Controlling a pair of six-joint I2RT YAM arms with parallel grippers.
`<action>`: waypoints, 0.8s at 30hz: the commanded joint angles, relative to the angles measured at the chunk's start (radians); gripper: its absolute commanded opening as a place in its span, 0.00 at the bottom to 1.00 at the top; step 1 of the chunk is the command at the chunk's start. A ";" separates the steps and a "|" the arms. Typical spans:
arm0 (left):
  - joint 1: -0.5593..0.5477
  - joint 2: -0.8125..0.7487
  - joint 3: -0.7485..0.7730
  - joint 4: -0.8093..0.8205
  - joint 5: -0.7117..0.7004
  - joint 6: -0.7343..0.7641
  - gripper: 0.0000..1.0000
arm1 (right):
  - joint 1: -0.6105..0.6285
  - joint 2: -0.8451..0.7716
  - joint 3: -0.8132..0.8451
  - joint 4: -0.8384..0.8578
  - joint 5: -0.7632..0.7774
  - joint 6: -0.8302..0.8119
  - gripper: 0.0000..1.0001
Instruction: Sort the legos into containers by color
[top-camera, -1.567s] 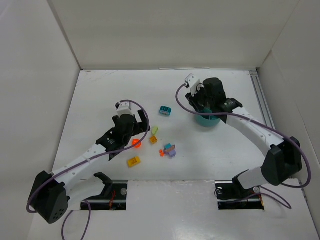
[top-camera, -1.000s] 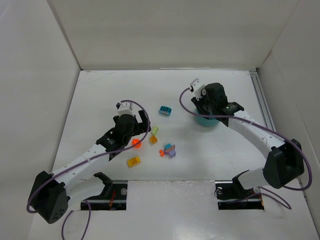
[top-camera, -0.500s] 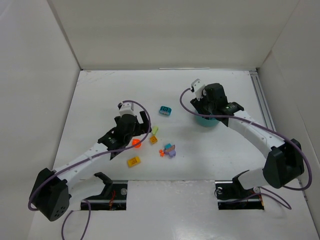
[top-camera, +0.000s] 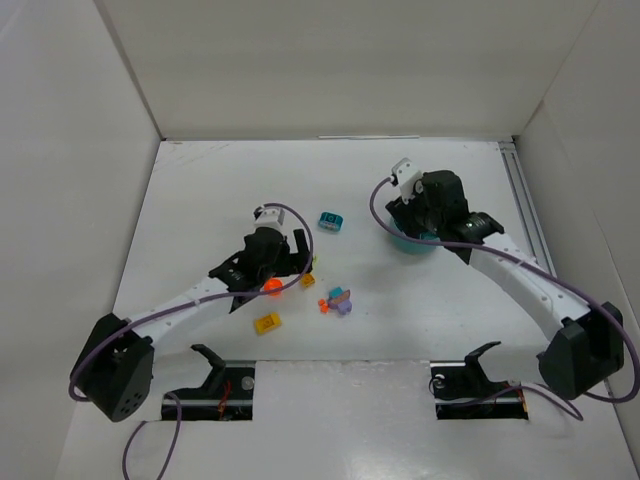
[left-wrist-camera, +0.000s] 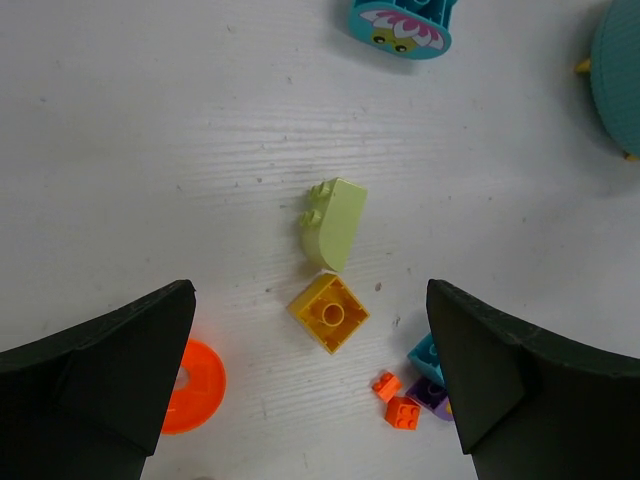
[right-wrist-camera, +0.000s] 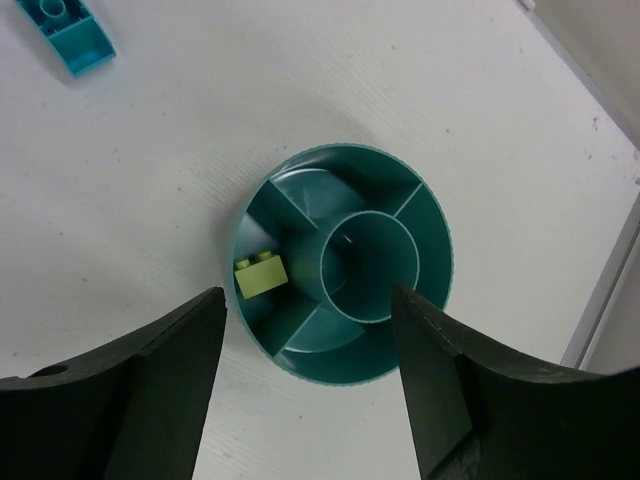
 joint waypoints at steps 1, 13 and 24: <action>-0.019 0.059 0.049 0.047 0.046 0.039 1.00 | -0.005 -0.093 -0.017 0.001 -0.013 0.030 0.72; -0.047 0.346 0.169 0.116 -0.008 0.194 0.87 | -0.033 -0.158 -0.103 -0.038 -0.022 0.039 0.72; -0.065 0.489 0.249 0.104 -0.014 0.209 0.43 | -0.096 -0.232 -0.131 -0.065 -0.031 0.039 0.72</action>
